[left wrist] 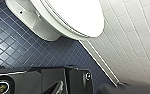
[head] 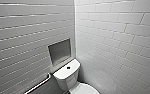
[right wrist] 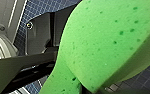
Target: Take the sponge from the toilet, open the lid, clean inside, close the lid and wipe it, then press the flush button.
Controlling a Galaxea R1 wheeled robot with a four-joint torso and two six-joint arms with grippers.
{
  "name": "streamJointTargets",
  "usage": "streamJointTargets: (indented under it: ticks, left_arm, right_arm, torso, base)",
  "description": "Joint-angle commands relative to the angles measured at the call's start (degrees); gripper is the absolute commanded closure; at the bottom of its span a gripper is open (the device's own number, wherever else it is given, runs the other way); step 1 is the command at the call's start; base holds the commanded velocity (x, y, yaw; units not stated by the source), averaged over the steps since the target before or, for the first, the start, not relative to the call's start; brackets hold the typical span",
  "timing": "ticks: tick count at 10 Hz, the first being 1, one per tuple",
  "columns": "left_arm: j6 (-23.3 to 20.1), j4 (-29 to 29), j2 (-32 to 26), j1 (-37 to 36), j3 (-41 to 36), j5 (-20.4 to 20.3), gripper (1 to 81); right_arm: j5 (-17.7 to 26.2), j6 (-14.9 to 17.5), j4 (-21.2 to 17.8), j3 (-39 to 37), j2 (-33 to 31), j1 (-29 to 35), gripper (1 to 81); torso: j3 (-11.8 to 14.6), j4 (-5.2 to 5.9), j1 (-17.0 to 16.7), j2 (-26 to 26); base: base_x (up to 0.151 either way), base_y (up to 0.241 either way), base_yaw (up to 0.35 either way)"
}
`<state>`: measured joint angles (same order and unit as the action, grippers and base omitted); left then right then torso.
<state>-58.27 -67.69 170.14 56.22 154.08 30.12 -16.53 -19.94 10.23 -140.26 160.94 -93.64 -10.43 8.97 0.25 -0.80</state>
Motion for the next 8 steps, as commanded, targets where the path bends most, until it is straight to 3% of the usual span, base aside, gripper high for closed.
streamJointTargets:
  ticks: [1,8]
  left_arm:
    - [-0.3,-1.7,-0.4,-6.0,-0.2,5.8,1.0]
    - [-0.5,-2.7,-0.9,-6.0,-0.2,7.0,1.0]
  right_arm:
    - [2.6,0.2,1.1,0.2,-0.8,0.6,81.1]
    - [2.6,0.2,1.1,0.2,-0.8,0.5,81.1]
  torso:
    - [0.0,0.00,0.0,0.0]
    - [0.0,0.00,-0.1,0.0]
  base:
    - [0.065,0.000,0.000]
    - [0.083,0.000,0.000]
